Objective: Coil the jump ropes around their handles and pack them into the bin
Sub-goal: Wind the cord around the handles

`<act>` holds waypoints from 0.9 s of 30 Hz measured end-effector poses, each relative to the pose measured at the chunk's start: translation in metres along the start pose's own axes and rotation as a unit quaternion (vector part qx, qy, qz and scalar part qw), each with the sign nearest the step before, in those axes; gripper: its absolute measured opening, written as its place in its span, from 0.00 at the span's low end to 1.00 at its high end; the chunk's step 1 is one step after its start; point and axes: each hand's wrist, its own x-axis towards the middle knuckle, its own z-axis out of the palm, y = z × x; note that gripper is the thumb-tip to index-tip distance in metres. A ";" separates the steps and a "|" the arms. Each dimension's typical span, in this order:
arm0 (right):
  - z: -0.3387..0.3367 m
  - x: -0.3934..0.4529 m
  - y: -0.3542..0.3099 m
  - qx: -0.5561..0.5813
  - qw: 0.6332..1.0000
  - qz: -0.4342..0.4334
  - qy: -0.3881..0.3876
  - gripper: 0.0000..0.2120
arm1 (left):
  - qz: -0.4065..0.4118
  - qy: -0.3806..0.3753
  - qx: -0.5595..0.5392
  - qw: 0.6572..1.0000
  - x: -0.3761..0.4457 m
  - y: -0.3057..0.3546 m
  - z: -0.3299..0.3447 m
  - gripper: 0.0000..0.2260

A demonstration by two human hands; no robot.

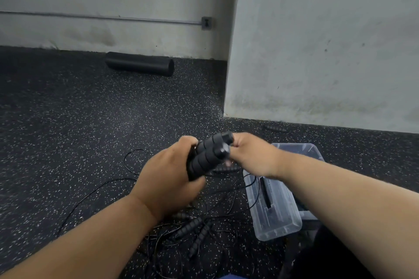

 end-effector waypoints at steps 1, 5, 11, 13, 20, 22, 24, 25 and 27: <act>0.009 0.000 0.000 -0.013 1.000 0.005 -0.011 0.14 | -0.021 0.007 -0.016 1.000 0.000 0.000 -0.001 0.23; 0.029 0.000 -0.002 -0.078 0.997 0.001 -0.009 0.07 | -0.099 0.002 0.041 0.994 0.006 -0.019 0.000 0.28; 0.022 -0.010 -0.011 -0.214 0.977 -0.002 -0.016 0.10 | -0.125 -0.067 0.170 0.975 0.006 -0.041 -0.001 0.28; 0.019 -0.010 -0.014 -0.224 0.975 -0.006 -0.012 0.11 | -0.108 -0.072 0.203 0.971 0.005 -0.039 0.001 0.28; 0.006 -0.020 -0.027 -0.270 0.954 -0.088 -0.096 0.12 | -0.076 -0.130 0.234 0.961 0.000 -0.020 0.010 0.16; 0.004 -0.021 -0.027 -0.243 0.959 -0.082 -0.120 0.11 | -0.120 -0.121 0.175 0.970 0.000 -0.016 0.012 0.13; 0.007 -0.023 -0.027 -0.277 0.946 -0.104 -0.131 0.11 | -0.163 -0.102 0.146 0.970 0.003 -0.015 0.009 0.13; 0.010 -0.023 -0.026 -0.305 0.935 -0.127 -0.126 0.12 | -0.173 -0.096 0.145 0.969 0.005 -0.015 0.007 0.14; 0.018 -0.023 -0.023 -0.334 0.922 -0.166 -0.101 0.13 | -0.184 -0.093 0.145 0.968 0.006 -0.015 0.005 0.15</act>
